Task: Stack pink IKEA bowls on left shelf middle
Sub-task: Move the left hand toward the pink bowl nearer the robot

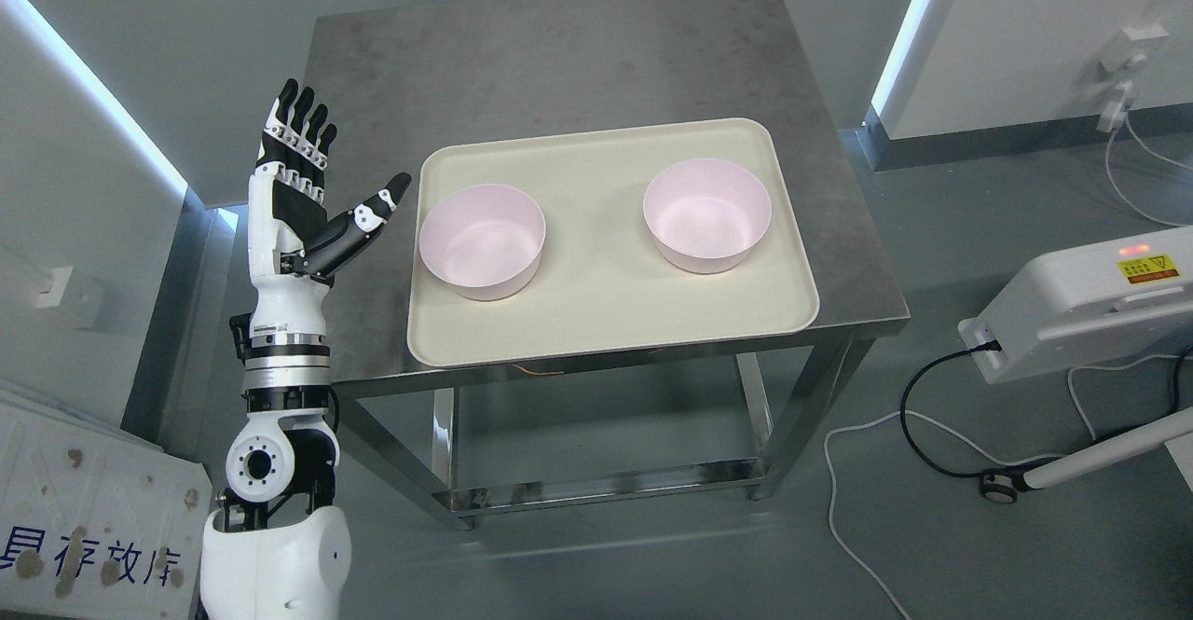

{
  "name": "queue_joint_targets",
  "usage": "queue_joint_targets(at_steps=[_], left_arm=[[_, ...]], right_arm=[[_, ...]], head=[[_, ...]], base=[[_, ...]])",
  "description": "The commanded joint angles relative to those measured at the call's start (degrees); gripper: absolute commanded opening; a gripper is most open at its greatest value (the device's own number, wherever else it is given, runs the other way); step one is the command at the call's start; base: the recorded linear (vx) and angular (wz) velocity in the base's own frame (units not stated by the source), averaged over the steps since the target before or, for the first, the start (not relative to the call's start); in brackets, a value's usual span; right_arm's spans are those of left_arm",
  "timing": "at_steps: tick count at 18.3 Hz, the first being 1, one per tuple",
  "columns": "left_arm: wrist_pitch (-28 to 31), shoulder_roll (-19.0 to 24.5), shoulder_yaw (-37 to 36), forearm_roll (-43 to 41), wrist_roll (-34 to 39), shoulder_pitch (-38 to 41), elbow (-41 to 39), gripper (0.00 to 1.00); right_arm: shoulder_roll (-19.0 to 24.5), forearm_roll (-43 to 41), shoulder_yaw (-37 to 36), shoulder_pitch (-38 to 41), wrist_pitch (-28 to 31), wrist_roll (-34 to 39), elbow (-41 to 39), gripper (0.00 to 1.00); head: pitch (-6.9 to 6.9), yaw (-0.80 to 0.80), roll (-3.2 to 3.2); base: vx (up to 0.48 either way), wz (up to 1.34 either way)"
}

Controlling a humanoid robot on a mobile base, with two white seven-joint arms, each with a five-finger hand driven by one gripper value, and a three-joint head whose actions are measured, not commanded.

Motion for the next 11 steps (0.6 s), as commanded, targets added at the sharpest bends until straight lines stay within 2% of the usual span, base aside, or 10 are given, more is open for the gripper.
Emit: queue_joint_targets(at_steps=[1, 3, 6, 11], left_arm=[[-0.13, 4.46, 3.94, 0.27, -10.05, -1.06, 0.06, 1.0], [0.83, 7.37, 5.0, 0.19, -17.57, -3.6, 1.2, 1.0], [1.54, 8.96, 3.87, -0.08, -20.5, -7.73, 3.83, 1.0], [14.16, 13.27, -5.97, -0.6, -25.85, -13.96, 4.97, 1.0]], right_arm=[[-1.0, -0.09, -0.26, 0.0, 0.03, 0.01, -1.0, 1.0], [-1.0, -0.09, -0.26, 0.0, 0.03, 0.01, -1.0, 1.0], [-1.0, -0.09, -0.26, 0.0, 0.03, 0.01, -1.0, 1.0], [-1.0, -0.09, -0.26, 0.0, 0.03, 0.01, -1.0, 1.0]], head=[[0.0, 0.0, 0.0], [0.0, 0.0, 0.0], [0.0, 0.0, 0.0], [0.0, 0.0, 0.0]], base=[[0.041, -0.01], [0.012, 0.0], [-0.004, 0.0], [0.0, 0.0]])
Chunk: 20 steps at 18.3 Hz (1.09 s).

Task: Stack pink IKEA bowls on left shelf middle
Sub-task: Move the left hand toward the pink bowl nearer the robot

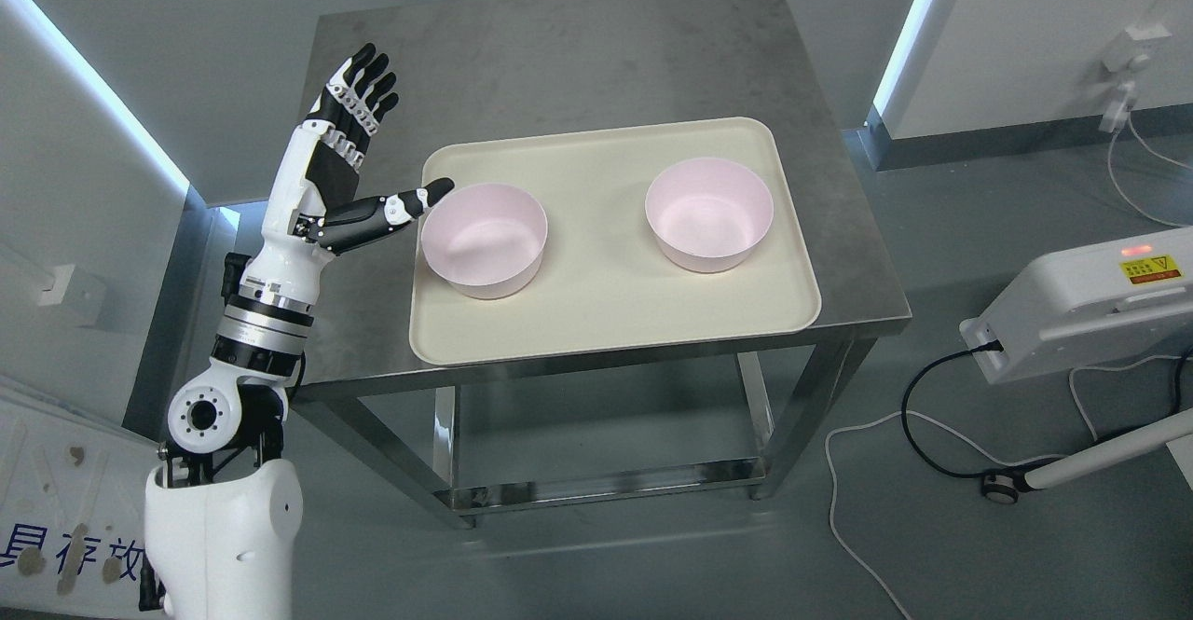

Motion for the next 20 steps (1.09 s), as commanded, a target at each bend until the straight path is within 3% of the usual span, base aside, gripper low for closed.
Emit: queue_joint_targets(at_steps=[1, 2, 6, 9, 13, 20], left_arm=[[10.41, 7.23, -8.07, -1.34, -4.02, -8.58, 4.26, 1.0], [12.88, 7.41, -9.12, -3.09, -4.81, -10.08, 5.06, 1.0], [12.99, 8.55, -11.07, -13.37, -10.43, -10.0, 10.25, 0.98], [12.82, 8.2, -10.19, -15.32, -10.18, -10.53, 14.1, 0.92], [8.52, 8.9, -6.41, -15.58, -10.09, -10.53, 16.14, 0.78], [5.17, 10.75, -6.06, -19.26, -10.35, -6.49, 16.23, 0.74]], right_arm=[[-1.0, -0.09, -0.26, -0.01, 0.03, -0.01, -1.0, 1.0], [-1.0, -0.09, -0.26, -0.01, 0.03, -0.01, -1.0, 1.0], [-1.0, -0.09, -0.26, -0.01, 0.03, -0.01, -1.0, 1.0], [-1.0, -0.09, -0.26, -0.01, 0.03, -0.01, -1.0, 1.0], [-1.0, -0.09, -0.26, -0.01, 0.03, -0.01, -1.0, 1.0], [-1.0, -0.09, -0.26, -0.01, 0.03, -0.01, -1.0, 1.0]], head=[[0.0, 0.0, 0.0], [0.0, 0.0, 0.0], [0.0, 0.0, 0.0], [0.0, 0.0, 0.0], [0.0, 0.0, 0.0], [0.0, 0.0, 0.0]], base=[[0.0, 0.0], [0.0, 0.0], [0.0, 0.0], [0.0, 0.0], [0.0, 0.0], [0.0, 0.0]])
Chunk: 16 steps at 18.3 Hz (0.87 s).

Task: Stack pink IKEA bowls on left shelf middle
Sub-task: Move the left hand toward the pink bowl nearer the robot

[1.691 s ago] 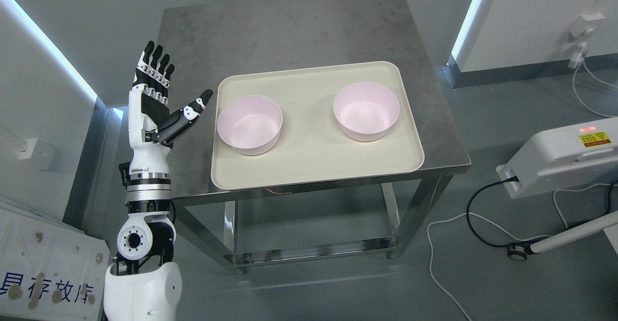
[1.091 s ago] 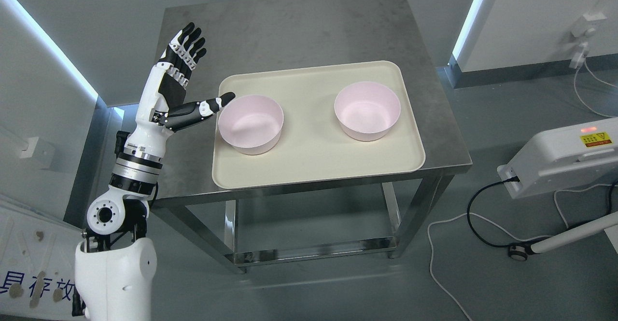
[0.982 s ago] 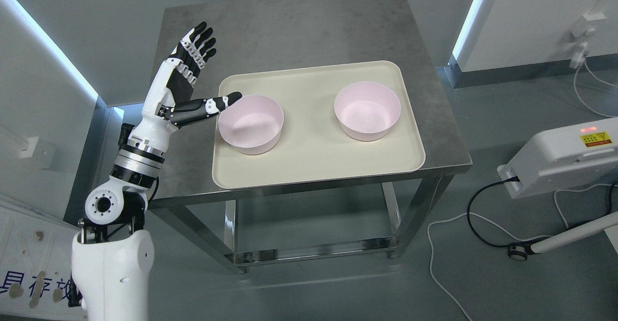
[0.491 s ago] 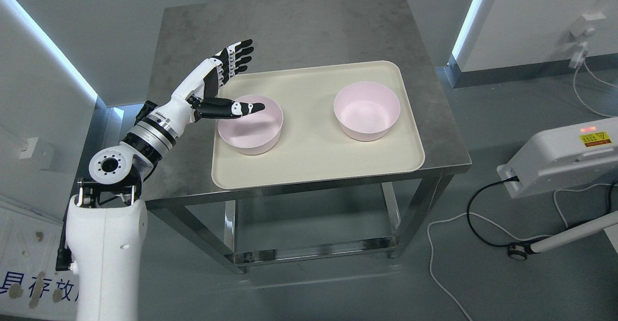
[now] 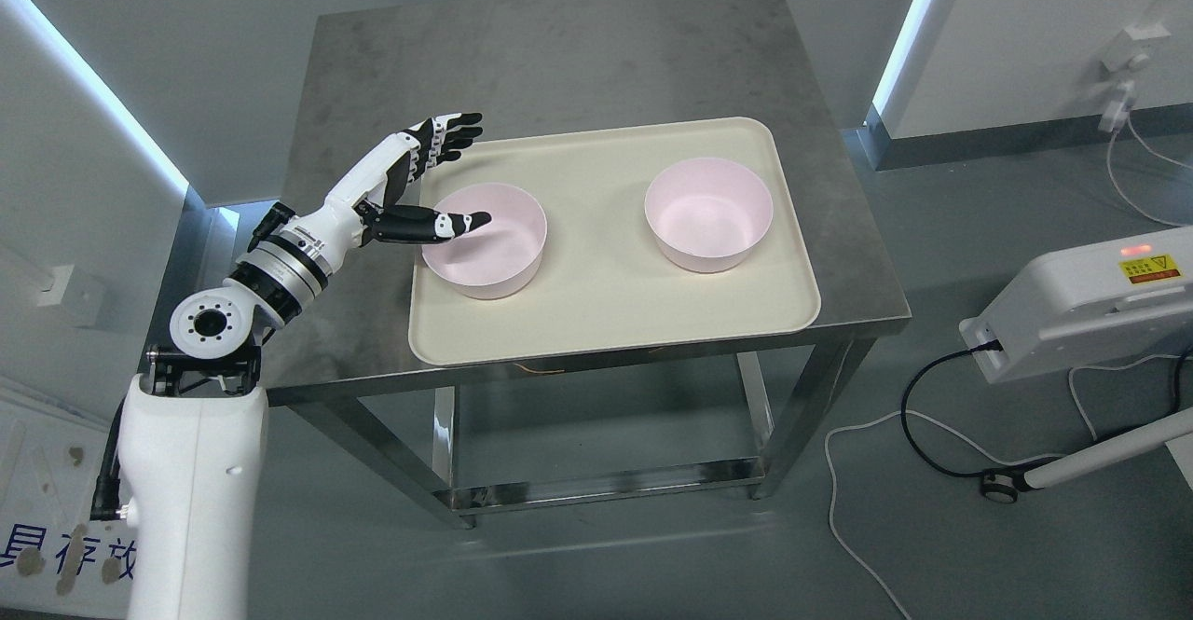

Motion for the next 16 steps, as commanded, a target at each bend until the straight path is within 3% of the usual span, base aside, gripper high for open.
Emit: queue_joint_targets(at_steps=[1, 6, 11, 16], left_arm=[[-0.64, 2.5, 0.12, -3.65, -0.02, 1.43, 3.83, 0.72], [-0.64, 2.59, -1.63, -4.1, -0.64, -3.13, 3.74, 0.51], [-0.46, 6.09, -8.14, -6.72, -9.23, -8.23, 3.21, 0.5], [-0.64, 6.72, -8.94, -13.67, -14.09, -9.03, 3.21, 0.52]], right_arm=[[-1.0, -0.09, -0.26, 0.0, 0.03, -0.02, -1.0, 1.0], [-1.0, -0.09, -0.26, 0.0, 0.03, -0.02, -1.0, 1.0], [-1.0, -0.09, -0.26, 0.0, 0.03, -0.02, -1.0, 1.0], [-1.0, -0.09, -0.26, 0.0, 0.03, -0.02, -1.0, 1.0]], head=[[0.0, 0.0, 0.0], [0.0, 0.0, 0.0], [0.0, 0.0, 0.0], [0.0, 0.0, 0.0]], base=[[0.0, 0.0], [0.0, 0.0], [0.0, 0.0], [0.0, 0.0]])
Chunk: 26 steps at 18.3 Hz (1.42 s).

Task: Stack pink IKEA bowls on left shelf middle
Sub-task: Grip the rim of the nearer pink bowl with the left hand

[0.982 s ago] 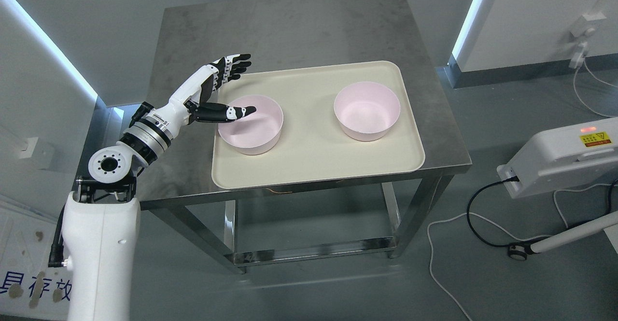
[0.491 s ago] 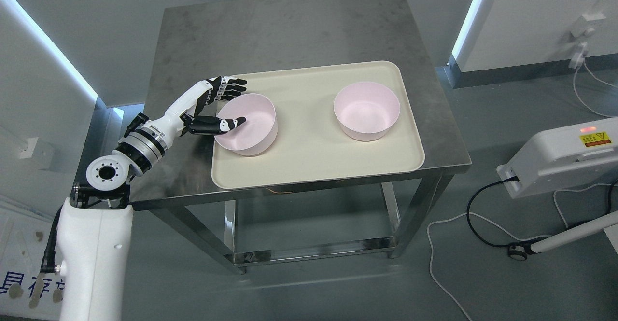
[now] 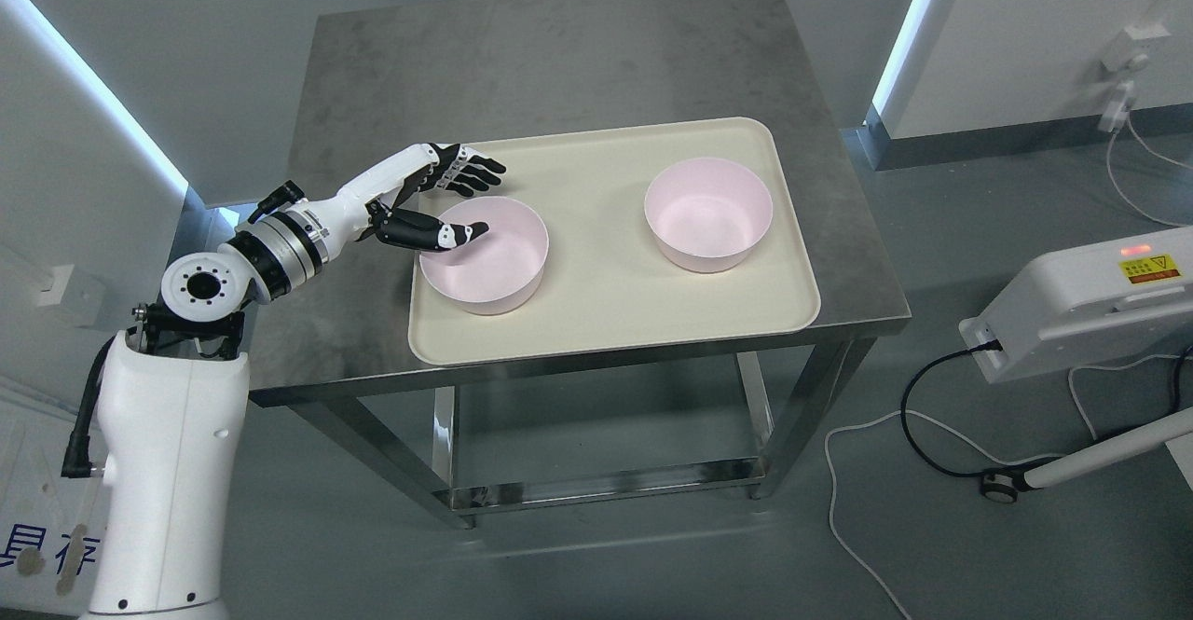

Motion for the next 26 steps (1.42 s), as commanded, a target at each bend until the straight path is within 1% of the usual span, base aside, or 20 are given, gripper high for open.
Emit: queue_joint_targets(at_steps=[1, 5, 7, 8, 10, 12, 14, 17, 22, 23, 25, 26], left_arm=[[-0.13, 3.05, -4.35, -6.29, -2.31, -2.77, 0.57, 0.51], [-0.39, 2.96, -4.43, -9.02, -2.22, -4.8, 0.57, 0.5], [-3.18, 2.96, -5.57, -10.07, -2.3, -4.62, 0.4, 0.46], [-5.47, 2.96, -5.84, -10.42, -2.31, -4.36, 0.39, 0.42], [-9.69, 2.96, -5.75, -10.34, -2.48, -4.01, -0.65, 0.3], [-11.72, 2.7, -5.75, -10.34, -3.0, -3.57, -1.36, 0.25], [-12.17, 2.43, -5.84, -10.34, -3.27, -3.39, -1.36, 0.22], [-12.43, 2.26, -5.93, -10.34, -3.27, -3.39, -1.36, 0.15], [-17.95, 2.17, -5.84, -10.43, -3.27, -3.13, -1.36, 0.0], [-18.75, 2.08, -5.49, -10.43, -3.19, -3.13, -1.36, 0.0], [-18.94, 0.51, -4.53, -10.34, -3.27, -3.48, -1.63, 0.0], [-18.76, -0.37, -2.78, -10.25, -3.36, -4.09, -2.58, 0.0]], right_arm=[[-1.0, -0.09, -0.26, 0.0, 0.03, -0.03, -1.0, 1.0], [-1.0, -0.09, -0.26, 0.0, 0.03, -0.03, -1.0, 1.0], [-1.0, -0.09, -0.26, 0.0, 0.03, -0.03, -1.0, 1.0], [-1.0, -0.09, -0.26, 0.0, 0.03, -0.03, -1.0, 1.0], [-1.0, -0.09, -0.26, 0.0, 0.03, -0.03, -1.0, 1.0], [-1.0, -0.09, -0.26, 0.0, 0.03, -0.03, -1.0, 1.0], [-1.0, -0.09, -0.26, 0.0, 0.03, -0.03, -1.0, 1.0], [-1.0, -0.09, -0.26, 0.0, 0.03, -0.03, -1.0, 1.0], [-1.0, -0.09, -0.26, 0.0, 0.03, -0.03, -1.0, 1.0], [-1.0, -0.09, -0.26, 0.0, 0.03, -0.03, -1.0, 1.0], [-1.0, -0.09, -0.26, 0.0, 0.03, -0.03, -1.0, 1.0], [-1.0, -0.09, -0.26, 0.0, 0.03, -0.03, -1.0, 1.0]], head=[[0.0, 0.0, 0.0], [0.0, 0.0, 0.0], [0.0, 0.0, 0.0], [0.0, 0.0, 0.0], [0.0, 0.0, 0.0], [0.0, 0.0, 0.0], [0.0, 0.0, 0.0], [0.0, 0.0, 0.0], [0.0, 0.0, 0.0], [0.0, 0.0, 0.0], [0.0, 0.0, 0.0], [0.0, 0.0, 0.0]], base=[[0.0, 0.0], [0.0, 0.0], [0.0, 0.0], [0.0, 0.0], [0.0, 0.0], [0.0, 0.0], [0.0, 0.0], [0.0, 0.0], [0.0, 0.0], [0.0, 0.0], [0.0, 0.0], [0.0, 0.0]])
